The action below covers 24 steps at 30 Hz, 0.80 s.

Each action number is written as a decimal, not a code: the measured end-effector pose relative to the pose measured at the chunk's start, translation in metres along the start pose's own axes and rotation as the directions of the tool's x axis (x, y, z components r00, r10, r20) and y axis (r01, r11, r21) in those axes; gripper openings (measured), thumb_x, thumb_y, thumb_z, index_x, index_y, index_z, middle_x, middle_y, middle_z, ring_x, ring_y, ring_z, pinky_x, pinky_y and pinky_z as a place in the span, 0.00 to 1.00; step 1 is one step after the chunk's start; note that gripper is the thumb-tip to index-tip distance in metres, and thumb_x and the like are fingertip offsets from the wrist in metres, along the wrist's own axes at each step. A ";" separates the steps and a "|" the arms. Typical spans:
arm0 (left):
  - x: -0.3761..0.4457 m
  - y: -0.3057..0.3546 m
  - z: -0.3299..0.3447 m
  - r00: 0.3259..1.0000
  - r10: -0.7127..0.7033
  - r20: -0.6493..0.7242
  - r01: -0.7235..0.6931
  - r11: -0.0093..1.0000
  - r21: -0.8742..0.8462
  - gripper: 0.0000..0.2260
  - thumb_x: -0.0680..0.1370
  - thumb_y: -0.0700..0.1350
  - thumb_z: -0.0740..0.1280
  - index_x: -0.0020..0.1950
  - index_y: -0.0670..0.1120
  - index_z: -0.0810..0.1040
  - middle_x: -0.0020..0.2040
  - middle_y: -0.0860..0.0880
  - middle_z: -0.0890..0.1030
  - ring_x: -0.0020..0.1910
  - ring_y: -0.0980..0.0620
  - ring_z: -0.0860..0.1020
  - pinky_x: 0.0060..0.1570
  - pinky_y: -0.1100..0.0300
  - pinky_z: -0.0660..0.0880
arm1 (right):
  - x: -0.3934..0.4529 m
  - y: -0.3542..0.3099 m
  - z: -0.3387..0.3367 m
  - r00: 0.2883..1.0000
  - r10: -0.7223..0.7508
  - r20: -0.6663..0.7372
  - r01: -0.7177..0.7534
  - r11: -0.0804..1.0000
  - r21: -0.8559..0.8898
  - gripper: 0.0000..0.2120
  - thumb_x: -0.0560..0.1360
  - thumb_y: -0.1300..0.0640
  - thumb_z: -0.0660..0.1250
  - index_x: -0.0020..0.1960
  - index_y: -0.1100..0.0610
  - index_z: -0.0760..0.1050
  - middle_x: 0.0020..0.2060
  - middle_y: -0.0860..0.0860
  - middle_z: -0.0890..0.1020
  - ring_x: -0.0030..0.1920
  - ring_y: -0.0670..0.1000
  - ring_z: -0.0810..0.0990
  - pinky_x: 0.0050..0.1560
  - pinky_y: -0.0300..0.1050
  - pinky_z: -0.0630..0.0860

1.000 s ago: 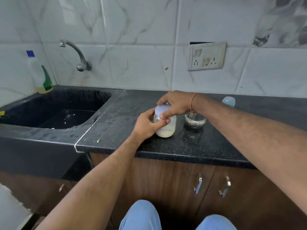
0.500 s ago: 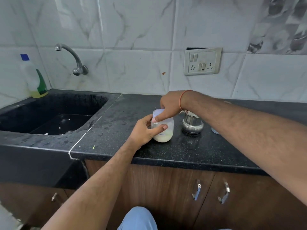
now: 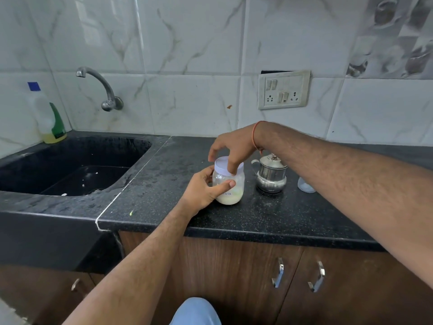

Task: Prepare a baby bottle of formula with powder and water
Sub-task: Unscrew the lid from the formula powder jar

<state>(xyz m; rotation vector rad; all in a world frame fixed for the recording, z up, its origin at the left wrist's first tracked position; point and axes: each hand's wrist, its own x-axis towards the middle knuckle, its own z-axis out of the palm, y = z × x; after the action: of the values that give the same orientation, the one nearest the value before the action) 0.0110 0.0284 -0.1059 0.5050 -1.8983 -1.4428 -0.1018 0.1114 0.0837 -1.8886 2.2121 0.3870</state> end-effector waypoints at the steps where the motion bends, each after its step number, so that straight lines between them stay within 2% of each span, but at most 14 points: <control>1: 0.000 -0.001 0.000 1.000 0.001 0.000 -0.001 1.000 0.008 0.17 0.76 0.47 0.83 0.64 0.49 0.85 0.57 0.54 0.90 0.59 0.55 0.87 0.65 0.54 0.80 | 0.000 -0.001 0.000 1.000 0.010 0.000 -0.010 1.000 -0.005 0.41 0.65 0.41 0.79 0.76 0.40 0.69 0.72 0.46 0.73 0.64 0.55 0.80 0.60 0.54 0.83; 3: -0.001 -0.001 0.000 1.000 0.001 -0.004 -0.001 1.000 0.011 0.15 0.76 0.46 0.82 0.62 0.49 0.85 0.55 0.54 0.90 0.56 0.57 0.86 0.61 0.58 0.80 | 0.000 -0.001 0.002 0.998 0.068 -0.014 -0.069 0.995 -0.076 0.37 0.71 0.34 0.75 0.75 0.48 0.72 0.64 0.50 0.80 0.49 0.53 0.85 0.43 0.46 0.82; 4: -0.001 0.000 0.000 1.000 -0.001 -0.005 0.001 1.000 0.004 0.16 0.76 0.46 0.83 0.62 0.49 0.85 0.56 0.53 0.90 0.58 0.55 0.87 0.62 0.57 0.80 | 0.004 0.001 0.003 0.996 0.079 -0.031 -0.082 0.992 -0.095 0.33 0.74 0.35 0.73 0.73 0.51 0.73 0.61 0.51 0.82 0.44 0.53 0.85 0.38 0.43 0.80; 6: -0.002 0.001 0.000 1.000 -0.001 -0.001 0.001 1.000 0.011 0.19 0.76 0.47 0.83 0.65 0.49 0.85 0.58 0.52 0.90 0.61 0.52 0.87 0.66 0.53 0.80 | 0.005 0.002 0.005 0.998 0.056 -0.017 -0.056 0.997 -0.056 0.30 0.74 0.42 0.76 0.73 0.47 0.73 0.66 0.51 0.79 0.48 0.53 0.85 0.41 0.45 0.82; 8: -0.002 0.002 0.000 1.000 -0.003 -0.004 0.003 1.000 0.031 0.18 0.76 0.48 0.83 0.64 0.50 0.85 0.57 0.54 0.90 0.59 0.55 0.87 0.65 0.55 0.80 | 0.007 0.004 0.004 0.999 0.022 -0.027 -0.023 0.999 -0.038 0.37 0.70 0.41 0.78 0.76 0.45 0.70 0.72 0.48 0.75 0.52 0.53 0.84 0.44 0.47 0.83; 10: -0.002 0.003 -0.001 1.000 -0.019 -0.003 0.019 0.999 0.042 0.17 0.76 0.48 0.83 0.63 0.50 0.85 0.55 0.56 0.90 0.57 0.57 0.86 0.61 0.57 0.79 | 0.004 0.003 0.005 0.997 0.064 -0.044 -0.067 0.994 -0.087 0.36 0.72 0.34 0.74 0.74 0.50 0.73 0.67 0.52 0.80 0.42 0.51 0.84 0.35 0.41 0.78; 11: -0.003 0.003 -0.001 1.000 -0.024 -0.001 0.024 0.999 0.039 0.18 0.76 0.48 0.83 0.64 0.50 0.85 0.56 0.55 0.90 0.59 0.56 0.86 0.63 0.55 0.80 | 0.006 0.004 0.005 0.996 0.073 -0.056 -0.078 0.993 -0.092 0.33 0.73 0.34 0.73 0.70 0.51 0.75 0.63 0.52 0.82 0.40 0.51 0.84 0.34 0.41 0.76; 12: -0.003 0.003 -0.001 1.000 -0.026 0.003 0.026 0.999 0.036 0.20 0.75 0.49 0.83 0.65 0.50 0.85 0.58 0.53 0.90 0.61 0.53 0.86 0.66 0.52 0.81 | 0.007 0.006 0.006 0.996 0.058 -0.062 -0.062 0.996 -0.066 0.30 0.72 0.35 0.74 0.67 0.49 0.76 0.62 0.51 0.83 0.41 0.52 0.85 0.37 0.42 0.78; 14: -0.003 0.003 -0.001 1.000 -0.024 0.007 0.024 0.999 0.033 0.22 0.75 0.50 0.84 0.67 0.50 0.84 0.60 0.52 0.89 0.63 0.51 0.86 0.70 0.46 0.80 | 0.006 0.009 0.006 0.998 0.003 -0.064 -0.002 1.000 0.014 0.30 0.66 0.37 0.78 0.65 0.42 0.76 0.65 0.47 0.81 0.53 0.53 0.85 0.51 0.50 0.83; 15: -0.003 0.003 -0.001 1.000 -0.026 0.009 0.026 0.999 0.030 0.22 0.74 0.50 0.84 0.67 0.50 0.84 0.60 0.52 0.89 0.63 0.50 0.86 0.71 0.45 0.80 | 0.004 0.011 0.004 0.997 -0.015 -0.080 0.018 0.999 0.037 0.31 0.65 0.40 0.80 0.66 0.41 0.76 0.67 0.46 0.79 0.58 0.53 0.84 0.58 0.54 0.82; 17: -0.003 0.003 -0.001 0.999 -0.029 0.017 0.028 0.999 0.027 0.24 0.73 0.53 0.84 0.68 0.51 0.84 0.61 0.52 0.89 0.64 0.51 0.86 0.72 0.44 0.79 | -0.005 0.018 -0.001 0.988 -0.046 -0.146 0.055 0.997 0.057 0.32 0.69 0.44 0.80 0.70 0.43 0.76 0.68 0.45 0.78 0.64 0.51 0.80 0.66 0.54 0.78; 19: -0.004 0.004 -0.001 0.999 -0.028 0.020 0.027 0.999 0.035 0.28 0.72 0.56 0.84 0.69 0.53 0.83 0.62 0.54 0.89 0.65 0.53 0.85 0.73 0.45 0.78 | -0.020 0.028 -0.001 0.970 -0.060 -0.236 0.088 0.990 0.111 0.32 0.70 0.46 0.80 0.73 0.42 0.75 0.67 0.44 0.78 0.65 0.49 0.78 0.67 0.50 0.75; 22: -0.002 0.003 0.000 0.999 -0.032 0.011 0.032 0.999 0.032 0.25 0.75 0.50 0.83 0.70 0.53 0.82 0.62 0.56 0.88 0.64 0.55 0.85 0.73 0.46 0.78 | -0.052 0.051 0.011 0.929 -0.036 -0.369 0.157 0.940 0.302 0.31 0.71 0.52 0.80 0.72 0.41 0.76 0.65 0.40 0.78 0.56 0.43 0.80 0.55 0.42 0.75; 24: -0.001 0.002 -0.001 0.999 -0.033 0.002 0.033 0.999 0.020 0.23 0.77 0.48 0.82 0.70 0.54 0.81 0.62 0.57 0.88 0.64 0.56 0.85 0.72 0.48 0.79 | -0.078 0.072 0.031 0.909 0.007 -0.416 0.215 0.848 0.484 0.30 0.70 0.59 0.80 0.68 0.42 0.77 0.62 0.41 0.79 0.52 0.45 0.84 0.54 0.46 0.80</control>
<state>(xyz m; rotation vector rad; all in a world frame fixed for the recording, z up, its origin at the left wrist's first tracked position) 0.0128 0.0293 -0.1041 0.5465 -1.9166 -1.4471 -0.1608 0.2052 0.0846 -1.8717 2.1158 -0.6322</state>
